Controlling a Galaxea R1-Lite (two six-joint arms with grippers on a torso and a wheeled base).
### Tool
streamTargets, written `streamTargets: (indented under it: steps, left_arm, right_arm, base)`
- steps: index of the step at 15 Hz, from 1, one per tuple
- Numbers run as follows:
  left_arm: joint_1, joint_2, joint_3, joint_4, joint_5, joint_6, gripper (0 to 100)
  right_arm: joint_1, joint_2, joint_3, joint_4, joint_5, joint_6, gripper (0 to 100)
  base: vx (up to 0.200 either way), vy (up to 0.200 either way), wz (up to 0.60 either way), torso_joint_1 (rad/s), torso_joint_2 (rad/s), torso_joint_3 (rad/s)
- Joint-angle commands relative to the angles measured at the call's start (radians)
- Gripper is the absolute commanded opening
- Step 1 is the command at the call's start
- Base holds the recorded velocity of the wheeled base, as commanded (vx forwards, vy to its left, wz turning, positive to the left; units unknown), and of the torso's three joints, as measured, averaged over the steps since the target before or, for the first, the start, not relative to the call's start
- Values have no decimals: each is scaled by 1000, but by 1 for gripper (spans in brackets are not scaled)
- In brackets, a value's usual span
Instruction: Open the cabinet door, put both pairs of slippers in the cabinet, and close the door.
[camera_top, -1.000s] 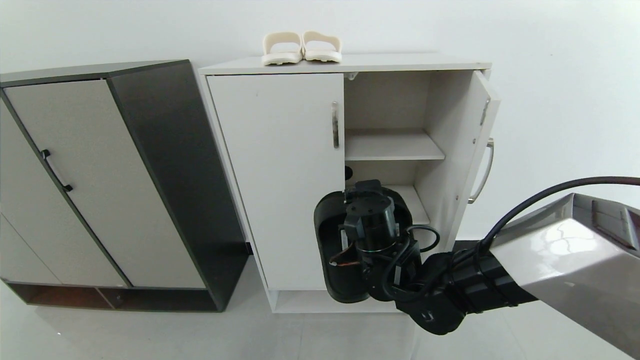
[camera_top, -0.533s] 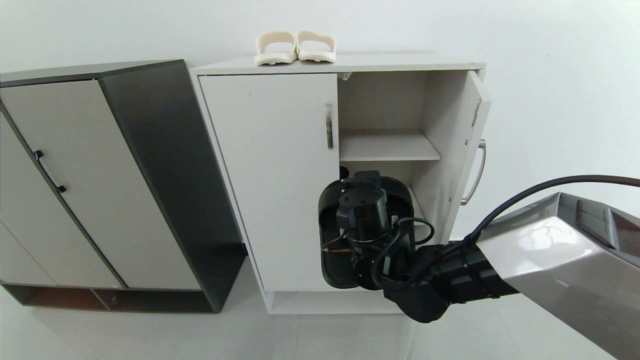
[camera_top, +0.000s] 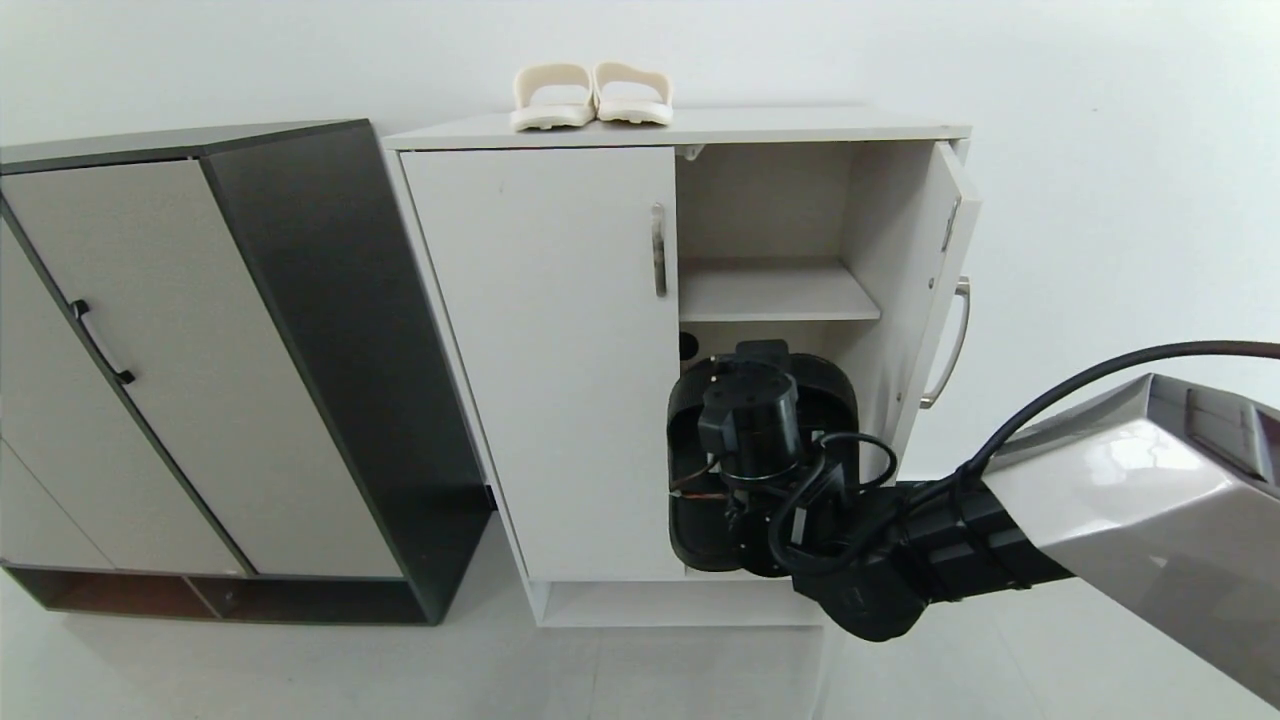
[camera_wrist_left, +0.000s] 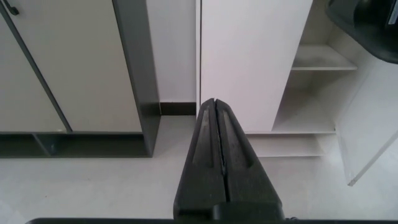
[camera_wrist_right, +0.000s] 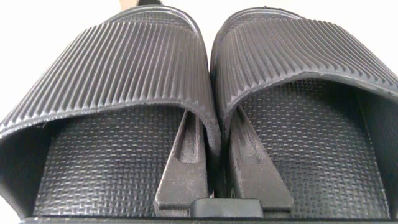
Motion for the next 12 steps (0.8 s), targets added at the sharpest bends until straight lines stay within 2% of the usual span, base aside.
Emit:
streamTargets:
  steps: [1, 12]
  left_arm:
    - [0, 2, 0, 0, 0, -1, 0]
    - [0, 2, 0, 0, -2, 1, 0]
  right_arm:
    - [-9, -47, 50, 0, -1, 0, 0]
    - [-40, -254, 356, -11, -1, 11, 0]
  base:
    - [0, 0, 0, 0, 0, 0]
    - [0, 0, 0, 0, 0, 0]
